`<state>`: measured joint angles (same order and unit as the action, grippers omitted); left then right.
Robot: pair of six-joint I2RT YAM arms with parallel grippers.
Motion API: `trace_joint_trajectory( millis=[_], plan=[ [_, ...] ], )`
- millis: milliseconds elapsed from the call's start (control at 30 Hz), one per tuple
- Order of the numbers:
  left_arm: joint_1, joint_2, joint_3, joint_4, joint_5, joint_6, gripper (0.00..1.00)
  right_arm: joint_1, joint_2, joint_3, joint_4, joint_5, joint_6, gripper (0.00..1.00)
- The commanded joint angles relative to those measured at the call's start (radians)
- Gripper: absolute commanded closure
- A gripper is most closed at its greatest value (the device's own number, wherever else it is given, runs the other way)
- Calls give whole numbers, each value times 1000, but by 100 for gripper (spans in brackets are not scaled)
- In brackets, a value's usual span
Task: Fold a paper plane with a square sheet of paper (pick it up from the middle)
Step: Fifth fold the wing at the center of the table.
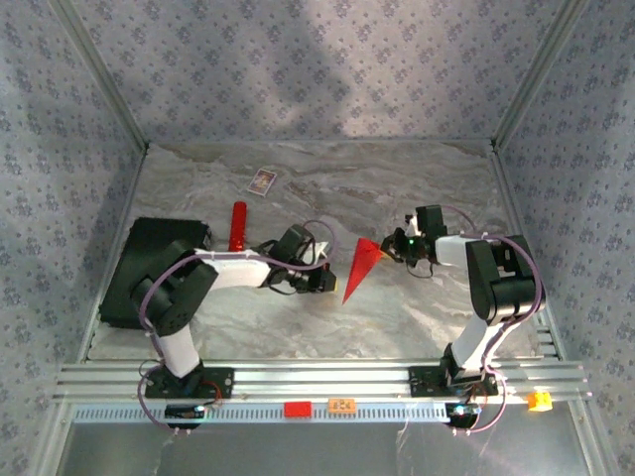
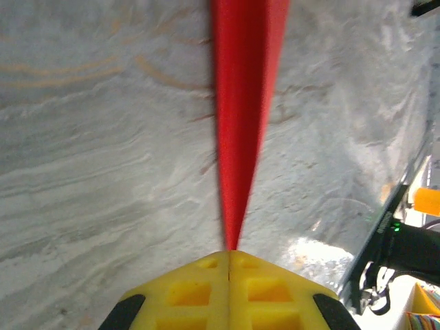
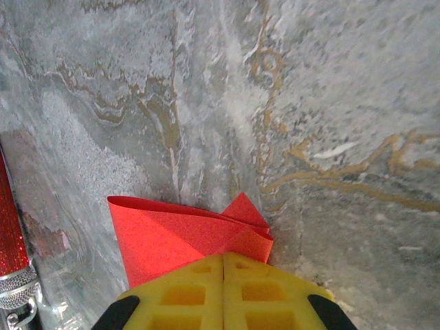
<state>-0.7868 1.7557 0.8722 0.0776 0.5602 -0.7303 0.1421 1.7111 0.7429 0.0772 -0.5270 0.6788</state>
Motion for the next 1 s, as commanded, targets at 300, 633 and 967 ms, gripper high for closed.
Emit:
trace_joint_trajectory(
  millis=[300, 633, 967],
  plan=[
    [-19, 102, 206, -32, 119, 13, 99, 92, -69, -92, 33, -22, 41, 91],
    [-53, 251, 292, -140, 47, 45, 100, 110, -88, -114, 57, -11, 67, 91],
    [-49, 275, 165, -129, 8, 49, 100, 66, -157, -70, -6, -34, 5, 88]
  ],
)
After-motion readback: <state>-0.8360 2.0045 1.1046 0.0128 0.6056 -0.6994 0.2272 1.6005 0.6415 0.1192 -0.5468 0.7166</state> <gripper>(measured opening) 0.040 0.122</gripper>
